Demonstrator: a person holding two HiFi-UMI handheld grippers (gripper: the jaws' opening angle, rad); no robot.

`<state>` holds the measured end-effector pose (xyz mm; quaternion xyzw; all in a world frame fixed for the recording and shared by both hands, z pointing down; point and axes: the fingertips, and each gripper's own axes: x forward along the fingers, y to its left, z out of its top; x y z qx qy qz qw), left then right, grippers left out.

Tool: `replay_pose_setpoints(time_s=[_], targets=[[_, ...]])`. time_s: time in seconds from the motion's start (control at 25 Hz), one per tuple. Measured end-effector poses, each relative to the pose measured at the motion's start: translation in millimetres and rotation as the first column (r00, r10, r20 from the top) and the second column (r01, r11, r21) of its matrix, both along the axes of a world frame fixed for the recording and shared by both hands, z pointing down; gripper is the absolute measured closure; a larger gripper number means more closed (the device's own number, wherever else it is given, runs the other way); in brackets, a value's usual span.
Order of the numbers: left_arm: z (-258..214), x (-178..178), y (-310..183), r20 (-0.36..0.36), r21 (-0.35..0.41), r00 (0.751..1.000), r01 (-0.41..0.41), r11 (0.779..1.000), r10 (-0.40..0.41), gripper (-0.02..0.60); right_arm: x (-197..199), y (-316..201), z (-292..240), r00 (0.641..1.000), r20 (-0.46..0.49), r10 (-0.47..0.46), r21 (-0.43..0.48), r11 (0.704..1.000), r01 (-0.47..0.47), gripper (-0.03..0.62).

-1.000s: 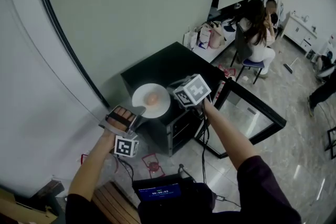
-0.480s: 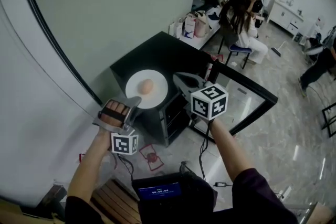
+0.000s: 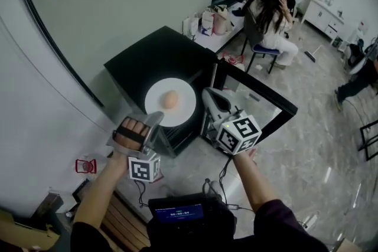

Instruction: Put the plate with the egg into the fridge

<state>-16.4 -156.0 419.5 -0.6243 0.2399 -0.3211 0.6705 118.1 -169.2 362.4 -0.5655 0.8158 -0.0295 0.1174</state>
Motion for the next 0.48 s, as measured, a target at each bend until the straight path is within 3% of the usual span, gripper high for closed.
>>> replay_pose_setpoints(time_s=[0.28,0.48], targets=[[17.0,79.7,38.4,-0.052,-0.050,0.992,0.113,0.992,-0.116,0.555,65.1,43.4,12.5,0.996,-0.050,-0.068,0.019,0.997,0.069,0.588],[21.2,112.6,64.9,-0.021,-0.051,0.990,0.136,0.989,-0.137,0.555,100.4,68.2,20.5,0.997,-0.002,-0.072,0.000,0.997,0.072,0.588]])
